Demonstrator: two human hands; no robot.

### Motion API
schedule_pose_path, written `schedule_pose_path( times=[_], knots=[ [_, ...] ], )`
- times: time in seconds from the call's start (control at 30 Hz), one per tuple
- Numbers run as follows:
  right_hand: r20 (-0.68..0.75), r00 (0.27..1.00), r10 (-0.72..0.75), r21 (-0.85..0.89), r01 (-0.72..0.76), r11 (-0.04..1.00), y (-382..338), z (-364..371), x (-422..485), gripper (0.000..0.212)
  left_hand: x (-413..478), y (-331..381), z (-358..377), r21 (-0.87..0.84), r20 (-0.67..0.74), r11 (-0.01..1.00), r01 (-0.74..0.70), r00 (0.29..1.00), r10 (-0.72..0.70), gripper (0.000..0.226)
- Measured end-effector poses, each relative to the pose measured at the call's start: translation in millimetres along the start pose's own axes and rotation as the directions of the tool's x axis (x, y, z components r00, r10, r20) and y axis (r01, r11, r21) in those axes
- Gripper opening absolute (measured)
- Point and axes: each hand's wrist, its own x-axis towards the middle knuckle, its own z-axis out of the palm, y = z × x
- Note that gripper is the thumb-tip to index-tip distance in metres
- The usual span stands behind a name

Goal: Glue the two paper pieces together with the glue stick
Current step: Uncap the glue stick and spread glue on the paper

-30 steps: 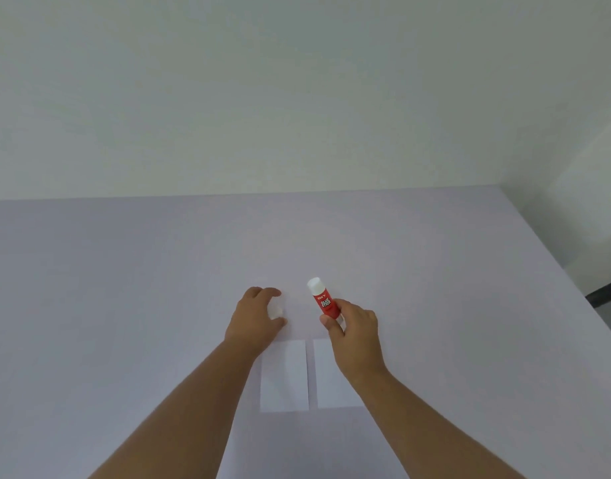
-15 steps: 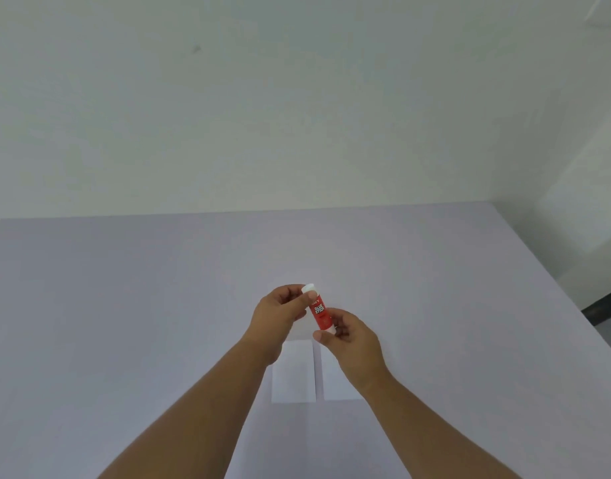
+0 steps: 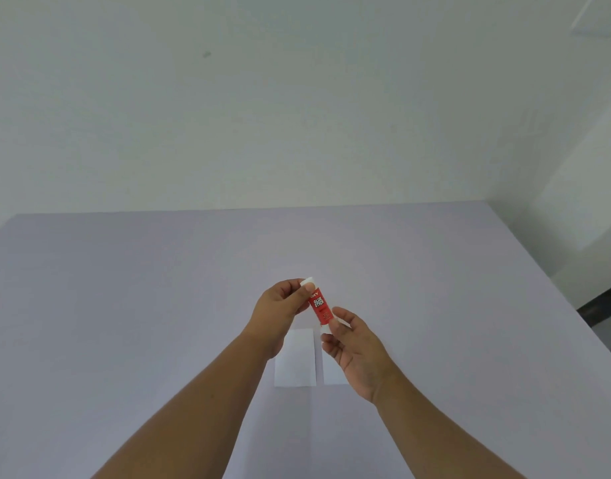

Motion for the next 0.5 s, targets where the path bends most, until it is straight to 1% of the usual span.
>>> schedule_pose_path(
  times=[0.07,0.13,0.23,0.3,0.37,0.43,0.5],
  knots=[
    [-0.018,1.0,-0.014,-0.038,0.013,0.999,-0.2,0.9,-0.7,0.033,-1.3,-1.0,2.4,0.002,-0.002,1.0,-0.003,1.0,0.003,0.036],
    [-0.007,1.0,-0.001,0.005,0.001,1.0,-1.0,0.3,-2.1,0.026,-2.5,-0.4,4.5,-0.003,0.007,1.0,-0.005,1.0,0.005,0.036],
    [-0.014,0.997,0.07,0.142,-0.067,0.988,-1.4,-0.3,-4.9,0.035,-2.8,1.8,5.6,-0.007,0.024,1.0,-0.01,1.0,0.01,0.034],
    [-0.023,0.997,0.074,0.182,-0.068,0.981,0.5,-0.4,-5.0,0.039,-2.6,2.0,6.5,0.003,0.026,1.0,-0.014,1.0,0.014,0.034],
    [-0.028,0.999,0.031,0.174,-0.026,0.984,1.5,1.1,-5.3,0.037,-2.5,1.5,7.8,0.012,0.012,1.0,-0.017,1.0,0.017,0.035],
    [-0.036,0.999,-0.006,0.125,0.011,0.992,0.0,3.2,-6.8,0.037,-3.2,1.8,8.9,0.006,0.005,1.0,-0.015,1.0,0.015,0.036],
    [-0.043,0.999,0.015,0.13,-0.01,0.991,-1.4,4.1,-7.9,0.038,-3.6,2.9,9.7,-0.002,0.013,1.0,-0.017,1.0,0.017,0.035]
  ],
)
